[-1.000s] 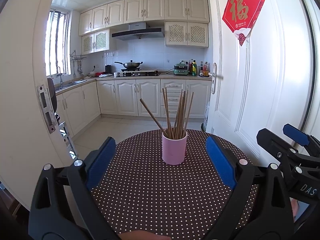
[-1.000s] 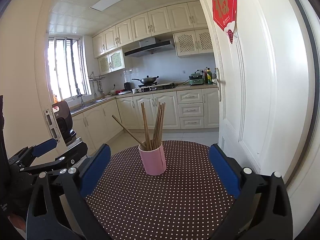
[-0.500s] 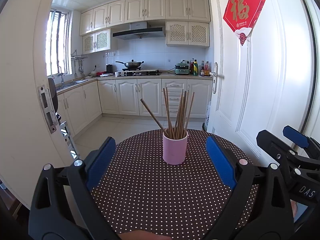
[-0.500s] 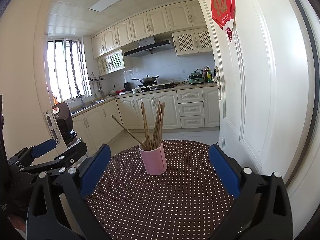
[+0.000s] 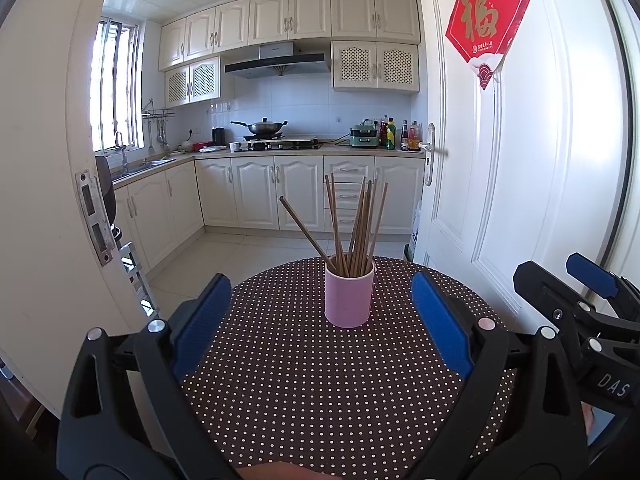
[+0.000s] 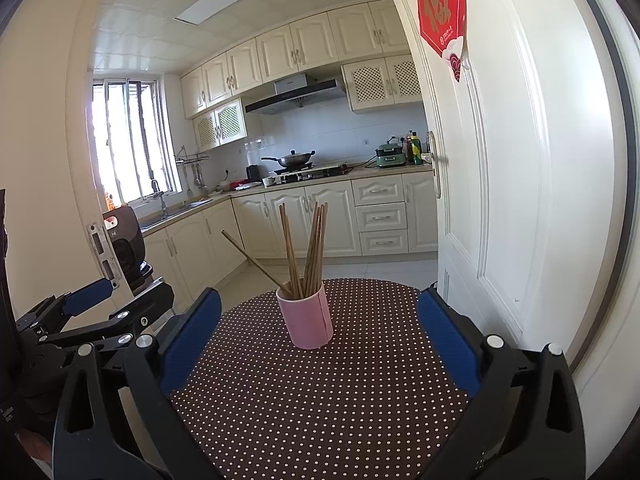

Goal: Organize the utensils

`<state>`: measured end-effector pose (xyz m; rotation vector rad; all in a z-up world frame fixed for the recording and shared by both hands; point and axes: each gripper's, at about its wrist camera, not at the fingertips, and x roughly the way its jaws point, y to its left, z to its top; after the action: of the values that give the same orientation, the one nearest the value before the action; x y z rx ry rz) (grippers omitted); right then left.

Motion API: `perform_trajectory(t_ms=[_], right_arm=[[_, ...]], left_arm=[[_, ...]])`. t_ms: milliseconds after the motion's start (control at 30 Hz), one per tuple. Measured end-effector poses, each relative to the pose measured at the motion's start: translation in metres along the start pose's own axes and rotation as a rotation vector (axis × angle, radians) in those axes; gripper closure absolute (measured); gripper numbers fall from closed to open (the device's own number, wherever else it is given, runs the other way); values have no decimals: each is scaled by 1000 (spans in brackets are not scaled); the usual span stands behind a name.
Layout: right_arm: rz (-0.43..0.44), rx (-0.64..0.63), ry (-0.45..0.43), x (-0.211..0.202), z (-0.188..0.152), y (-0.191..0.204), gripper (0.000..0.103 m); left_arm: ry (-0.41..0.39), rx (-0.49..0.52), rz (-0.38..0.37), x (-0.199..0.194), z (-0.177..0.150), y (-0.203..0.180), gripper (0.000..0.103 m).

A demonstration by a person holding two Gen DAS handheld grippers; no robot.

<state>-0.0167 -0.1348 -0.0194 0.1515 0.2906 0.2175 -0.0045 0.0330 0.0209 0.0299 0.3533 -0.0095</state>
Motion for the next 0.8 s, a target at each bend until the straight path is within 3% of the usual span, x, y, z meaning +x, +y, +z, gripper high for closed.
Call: perform_trajectory(t_ms=[800], right_arm=[[3, 10, 15, 6, 1, -2, 8]], left_arm=[[13, -7, 6, 4, 1, 0, 13]])
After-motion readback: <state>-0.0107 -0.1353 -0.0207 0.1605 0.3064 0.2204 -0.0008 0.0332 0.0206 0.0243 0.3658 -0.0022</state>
